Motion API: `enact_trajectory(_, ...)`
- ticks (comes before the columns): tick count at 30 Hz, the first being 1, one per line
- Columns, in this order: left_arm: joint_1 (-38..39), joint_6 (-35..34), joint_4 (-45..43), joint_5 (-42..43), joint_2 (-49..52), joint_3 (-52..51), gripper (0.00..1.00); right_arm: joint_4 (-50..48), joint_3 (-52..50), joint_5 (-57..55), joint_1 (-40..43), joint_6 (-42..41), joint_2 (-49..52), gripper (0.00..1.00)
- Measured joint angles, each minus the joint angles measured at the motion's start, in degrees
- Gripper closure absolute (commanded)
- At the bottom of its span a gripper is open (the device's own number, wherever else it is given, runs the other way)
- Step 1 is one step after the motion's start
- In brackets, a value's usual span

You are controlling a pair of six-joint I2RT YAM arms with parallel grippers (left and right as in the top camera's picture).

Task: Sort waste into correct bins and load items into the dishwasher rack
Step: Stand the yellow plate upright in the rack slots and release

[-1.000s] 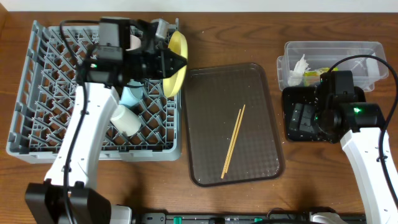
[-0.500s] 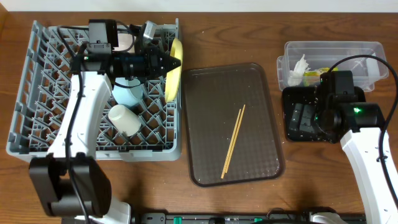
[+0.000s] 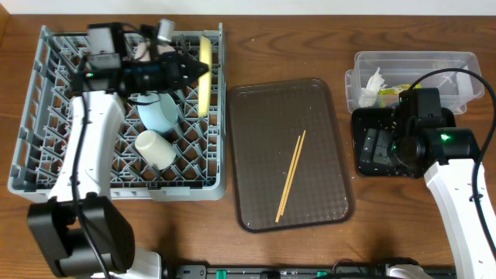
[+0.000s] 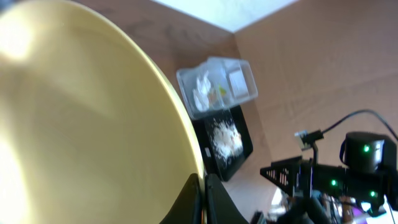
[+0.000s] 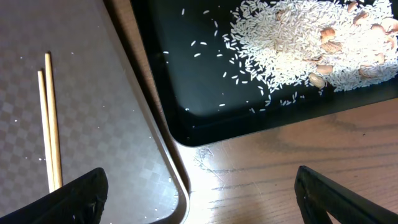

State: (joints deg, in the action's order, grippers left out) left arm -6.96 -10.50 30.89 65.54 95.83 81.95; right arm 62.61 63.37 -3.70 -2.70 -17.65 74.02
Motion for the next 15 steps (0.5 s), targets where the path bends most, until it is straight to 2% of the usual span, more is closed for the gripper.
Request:
enact_trajectory(7, -6.2, 0.0, 0.0, 0.1, -0.3, 0.0, 0.94, -0.1, 0.0, 0.0, 0.0, 0.0, 0.0, 0.06)
enact_trajectory(15, -7.1, 0.0, 0.2, 0.1, -0.3, 0.0, 0.94, -0.3, 0.0, 0.0, 0.0, -0.5, 0.0, 0.06)
